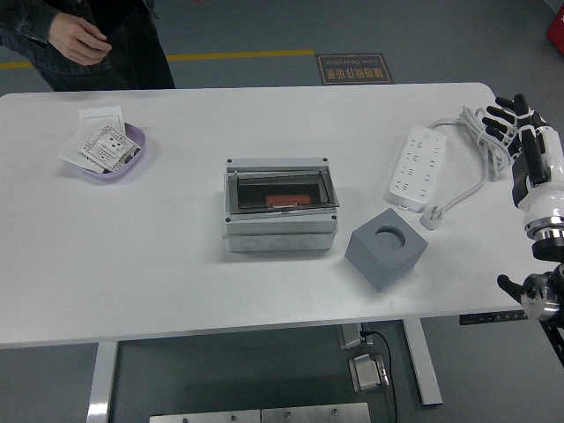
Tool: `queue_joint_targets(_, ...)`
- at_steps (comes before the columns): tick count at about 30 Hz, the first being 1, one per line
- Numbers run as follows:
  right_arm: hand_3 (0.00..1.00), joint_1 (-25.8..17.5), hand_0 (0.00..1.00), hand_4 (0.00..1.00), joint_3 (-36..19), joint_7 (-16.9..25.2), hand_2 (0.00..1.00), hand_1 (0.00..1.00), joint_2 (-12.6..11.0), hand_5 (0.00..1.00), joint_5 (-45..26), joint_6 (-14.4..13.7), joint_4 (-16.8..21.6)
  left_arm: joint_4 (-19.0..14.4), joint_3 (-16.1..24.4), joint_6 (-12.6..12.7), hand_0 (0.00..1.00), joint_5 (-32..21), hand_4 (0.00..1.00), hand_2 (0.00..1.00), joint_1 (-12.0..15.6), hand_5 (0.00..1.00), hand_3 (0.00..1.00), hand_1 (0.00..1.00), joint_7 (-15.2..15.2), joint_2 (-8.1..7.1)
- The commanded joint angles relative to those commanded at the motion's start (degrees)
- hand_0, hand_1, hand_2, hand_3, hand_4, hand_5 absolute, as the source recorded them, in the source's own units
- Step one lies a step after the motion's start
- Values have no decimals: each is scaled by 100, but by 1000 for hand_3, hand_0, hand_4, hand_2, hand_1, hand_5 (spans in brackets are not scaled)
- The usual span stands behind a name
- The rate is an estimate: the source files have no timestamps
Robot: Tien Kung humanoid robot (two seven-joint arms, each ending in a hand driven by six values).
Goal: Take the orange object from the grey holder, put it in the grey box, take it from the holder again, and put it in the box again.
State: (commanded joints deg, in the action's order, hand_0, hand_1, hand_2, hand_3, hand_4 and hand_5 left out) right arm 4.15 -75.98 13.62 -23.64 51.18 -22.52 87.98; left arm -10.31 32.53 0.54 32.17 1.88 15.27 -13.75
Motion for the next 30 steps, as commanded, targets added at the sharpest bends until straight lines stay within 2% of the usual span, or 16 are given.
queue_joint_targets(7,687,-99,778,934,-41,47,690,694,9,816,-27,-5,16,0,251,-1,650,269,585,599,17,157,599,686,41,13)
queue_joint_targets(17,676,-180,778,927,-128,74,683,691,60,811,-5,-31,32,0,-148,-8,649,-116,587,599,-16,160,600,686,-21,-25)
queue_joint_targets(30,675,-27,777,922,-62,129,683,689,-40,806,-169,-34,75,0,-125,-6,649,-106,589,600,-101,161,600,686,-74,-150)
